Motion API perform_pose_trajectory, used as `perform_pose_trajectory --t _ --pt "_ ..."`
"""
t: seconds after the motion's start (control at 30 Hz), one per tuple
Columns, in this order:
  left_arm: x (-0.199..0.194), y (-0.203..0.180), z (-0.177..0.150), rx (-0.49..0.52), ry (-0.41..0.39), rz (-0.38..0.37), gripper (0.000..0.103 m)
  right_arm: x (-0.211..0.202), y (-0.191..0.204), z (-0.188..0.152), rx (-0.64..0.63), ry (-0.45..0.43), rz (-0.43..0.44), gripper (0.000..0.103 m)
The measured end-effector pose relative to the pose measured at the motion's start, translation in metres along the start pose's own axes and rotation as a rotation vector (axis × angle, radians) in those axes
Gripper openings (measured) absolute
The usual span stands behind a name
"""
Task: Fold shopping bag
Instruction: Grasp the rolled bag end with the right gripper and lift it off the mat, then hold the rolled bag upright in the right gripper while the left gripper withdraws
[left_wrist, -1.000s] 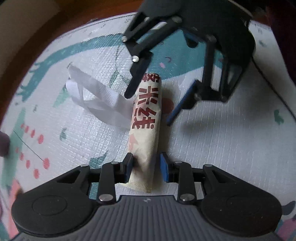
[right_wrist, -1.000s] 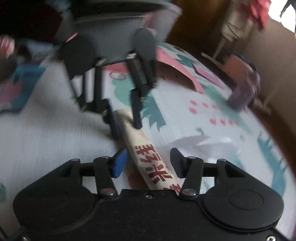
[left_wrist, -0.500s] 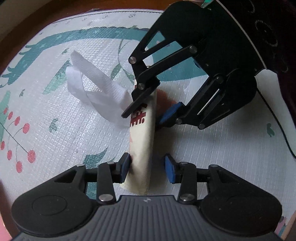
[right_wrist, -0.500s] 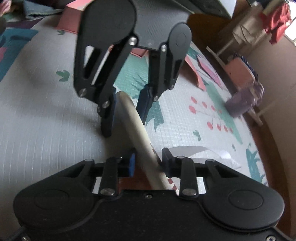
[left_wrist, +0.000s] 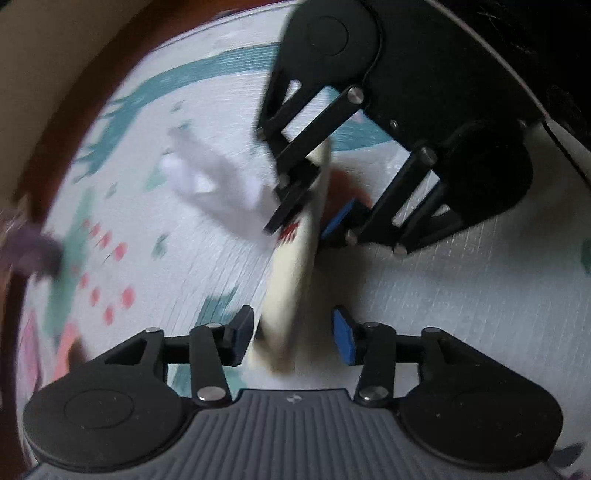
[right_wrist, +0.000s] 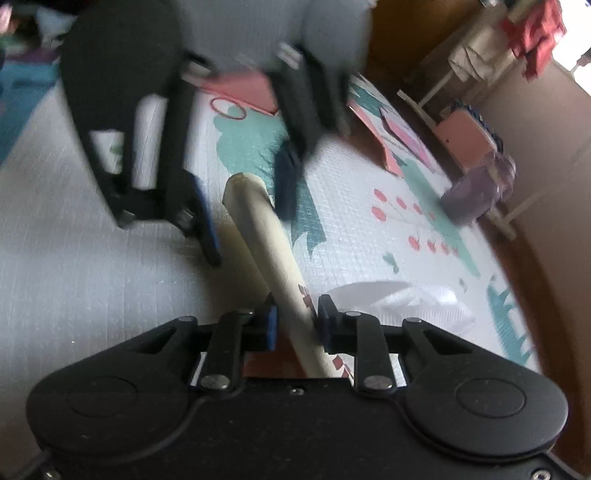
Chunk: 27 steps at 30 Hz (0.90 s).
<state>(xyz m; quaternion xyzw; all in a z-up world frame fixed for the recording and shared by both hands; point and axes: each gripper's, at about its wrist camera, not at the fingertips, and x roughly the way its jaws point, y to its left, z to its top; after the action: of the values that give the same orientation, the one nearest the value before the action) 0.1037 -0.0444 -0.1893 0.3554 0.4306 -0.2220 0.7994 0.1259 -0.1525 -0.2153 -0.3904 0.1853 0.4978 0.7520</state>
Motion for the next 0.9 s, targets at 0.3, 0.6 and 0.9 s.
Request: perform_pose_trajectory --t 0.3,0.6,0.9 --pt "-0.006 -0.010 -0.034 -0.356 0.131 -0.176 0.068 -0.064 -0.070 -0.025 0.683 -0.235 0.174 0.014" --pt "0.001 -0.020 -0.045 -0.495 0.234 -0.077 0.103 -0.126 -0.081 -0.044 1.015 -0.498 0.167 0.014" --pt "-0.009 -0.025 -0.073 -0.653 0.107 -0.051 0.103 -0.119 -0.103 -0.071 1.208 -0.579 0.123 0.014"
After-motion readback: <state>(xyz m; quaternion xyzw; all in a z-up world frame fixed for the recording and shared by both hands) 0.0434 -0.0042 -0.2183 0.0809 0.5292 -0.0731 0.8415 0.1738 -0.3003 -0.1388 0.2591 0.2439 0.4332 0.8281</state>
